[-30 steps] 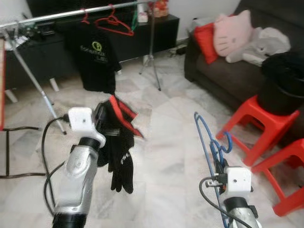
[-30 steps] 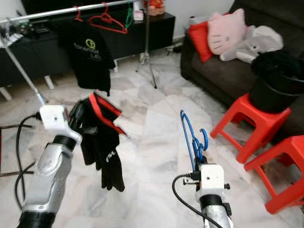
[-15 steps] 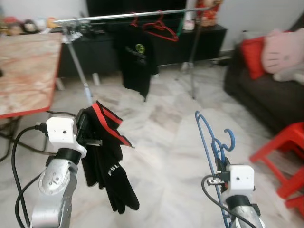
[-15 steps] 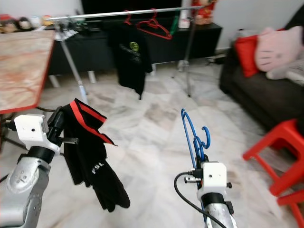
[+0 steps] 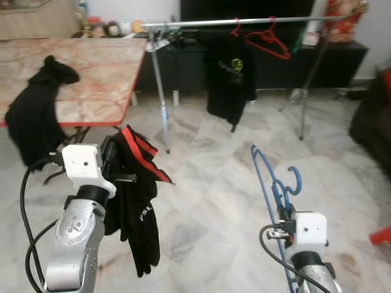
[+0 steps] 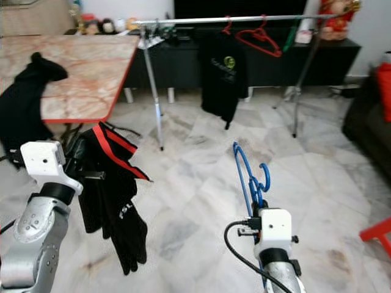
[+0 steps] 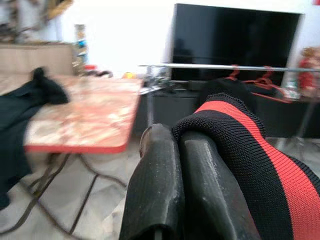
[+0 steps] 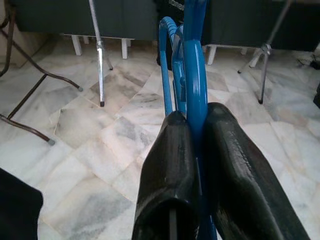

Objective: Hang hanger

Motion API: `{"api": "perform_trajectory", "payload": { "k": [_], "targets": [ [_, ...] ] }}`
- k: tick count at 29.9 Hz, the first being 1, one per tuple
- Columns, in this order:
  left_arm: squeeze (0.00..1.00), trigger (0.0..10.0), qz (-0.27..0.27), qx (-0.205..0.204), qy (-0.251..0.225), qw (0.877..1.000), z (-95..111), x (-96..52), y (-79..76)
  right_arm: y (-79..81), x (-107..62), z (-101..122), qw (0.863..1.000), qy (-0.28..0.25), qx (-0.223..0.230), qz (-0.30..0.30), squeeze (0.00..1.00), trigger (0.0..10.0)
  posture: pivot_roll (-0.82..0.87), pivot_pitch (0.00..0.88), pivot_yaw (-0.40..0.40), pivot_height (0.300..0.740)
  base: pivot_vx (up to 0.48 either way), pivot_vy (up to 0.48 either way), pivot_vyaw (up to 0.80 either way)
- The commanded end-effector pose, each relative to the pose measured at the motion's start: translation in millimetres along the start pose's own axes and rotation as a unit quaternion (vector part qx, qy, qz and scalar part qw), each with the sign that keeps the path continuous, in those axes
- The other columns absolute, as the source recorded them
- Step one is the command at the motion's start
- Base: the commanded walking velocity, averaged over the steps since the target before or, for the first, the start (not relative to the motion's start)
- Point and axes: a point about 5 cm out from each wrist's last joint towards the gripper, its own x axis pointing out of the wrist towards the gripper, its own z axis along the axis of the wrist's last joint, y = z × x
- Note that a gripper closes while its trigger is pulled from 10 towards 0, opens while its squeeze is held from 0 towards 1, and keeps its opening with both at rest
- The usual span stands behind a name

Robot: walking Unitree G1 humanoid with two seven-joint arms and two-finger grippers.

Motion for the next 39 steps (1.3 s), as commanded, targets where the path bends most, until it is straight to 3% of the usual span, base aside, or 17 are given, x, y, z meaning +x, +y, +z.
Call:
{"api": "perform_trajectory", "payload": {
  "k": [1,11,30,39],
  "targets": [
    [0.00,10.0,0.010,0.000,-0.010,1.000,7,-0.9,3.4,1.5,1.4,7,1.000,-0.010,0.003,0.003,0.00,10.0,-0.01,0.000,-0.037,0.740,0.000,0.000,0.57],
    [0.00,10.0,0.008,-0.004,-0.007,1.000,6,-0.8,1.2,0.7,1.0,8,1.000,-0.008,0.003,0.003,0.00,10.0,-0.02,0.000,-0.038,0.740,0.000,0.000,0.56],
    [0.00,10.0,-0.007,-0.019,0.000,1.000,5,1.7,-5.9,-2.9,0.9,8,1.000,-0.008,0.018,-0.006,0.00,10.0,-0.01,0.000,-0.042,0.740,0.000,0.000,0.00],
    [0.00,10.0,-0.016,-0.027,0.002,0.999,5,3.7,-10.4,-1.0,1.5,7,1.000,-0.008,0.019,-0.006,0.00,10.0,-0.02,0.000,-0.036,0.740,0.000,0.190,-0.45]
  ]
}}
